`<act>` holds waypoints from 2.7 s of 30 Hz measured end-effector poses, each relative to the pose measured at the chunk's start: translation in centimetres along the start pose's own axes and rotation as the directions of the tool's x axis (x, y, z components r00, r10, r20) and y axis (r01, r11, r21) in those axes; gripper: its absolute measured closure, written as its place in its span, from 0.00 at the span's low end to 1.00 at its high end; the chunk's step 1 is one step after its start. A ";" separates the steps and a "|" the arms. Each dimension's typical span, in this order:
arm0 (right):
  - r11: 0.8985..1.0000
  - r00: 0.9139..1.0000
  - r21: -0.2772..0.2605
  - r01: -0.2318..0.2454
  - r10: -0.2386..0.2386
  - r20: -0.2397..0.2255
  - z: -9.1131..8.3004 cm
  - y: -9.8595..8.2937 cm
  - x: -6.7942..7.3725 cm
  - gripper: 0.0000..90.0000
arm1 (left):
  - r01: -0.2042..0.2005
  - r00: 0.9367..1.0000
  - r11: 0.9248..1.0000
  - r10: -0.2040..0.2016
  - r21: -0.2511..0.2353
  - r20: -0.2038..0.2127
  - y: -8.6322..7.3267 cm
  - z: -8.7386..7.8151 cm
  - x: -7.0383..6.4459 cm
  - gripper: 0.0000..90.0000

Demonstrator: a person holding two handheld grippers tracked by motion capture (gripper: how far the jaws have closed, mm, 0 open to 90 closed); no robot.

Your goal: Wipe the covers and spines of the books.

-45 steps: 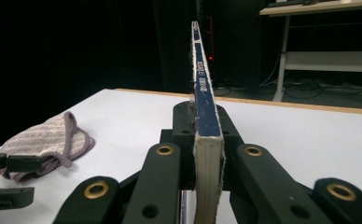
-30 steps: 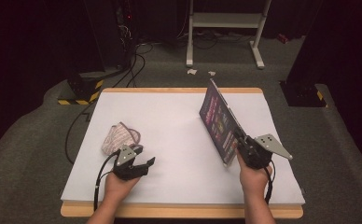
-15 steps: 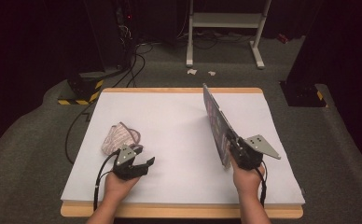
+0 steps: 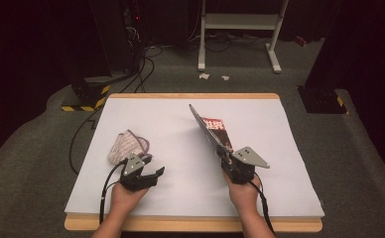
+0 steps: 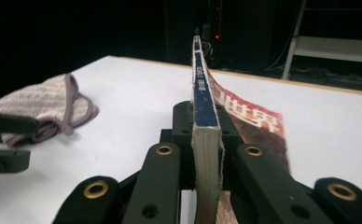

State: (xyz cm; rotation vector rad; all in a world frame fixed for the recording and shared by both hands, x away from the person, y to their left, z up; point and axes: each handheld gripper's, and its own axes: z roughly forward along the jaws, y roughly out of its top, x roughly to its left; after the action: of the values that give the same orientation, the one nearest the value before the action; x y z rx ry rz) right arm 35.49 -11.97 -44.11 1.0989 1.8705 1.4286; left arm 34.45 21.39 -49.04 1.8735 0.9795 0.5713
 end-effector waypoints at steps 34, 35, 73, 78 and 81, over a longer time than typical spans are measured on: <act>0.978 0.979 0.203 0.040 0.003 -0.204 4.6 -4.0 6.0 0.59 | 0.002 1.000 1.000 -0.002 0.013 -0.008 -0.2 -0.5 0.2 0.38; 0.978 0.978 0.205 0.041 0.002 -0.208 4.6 -4.0 6.1 0.58 | 0.002 1.000 1.000 -0.002 0.012 -0.009 -0.2 -0.5 0.2 0.38; 0.976 0.999 0.219 0.023 -0.030 0.031 -0.1 -4.4 -3.4 0.39 | -0.035 0.998 0.997 0.032 0.068 0.048 -0.1 0.3 -2.5 0.37; 0.959 0.999 0.284 0.005 -0.017 0.038 0.0 -5.2 -4.7 0.42 | -0.038 0.997 0.995 0.032 0.094 0.063 0.0 0.8 -3.2 0.37; 0.954 0.999 0.301 -0.006 -0.004 0.032 0.0 -5.2 -4.8 0.42 | -0.046 0.997 0.994 0.039 0.101 0.072 0.0 1.1 -3.5 0.37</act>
State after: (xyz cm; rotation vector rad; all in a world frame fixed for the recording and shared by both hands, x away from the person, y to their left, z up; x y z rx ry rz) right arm 36.54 -16.64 -49.40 1.2553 2.1122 1.1409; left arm 33.20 17.94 -49.48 1.9967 0.9405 0.4852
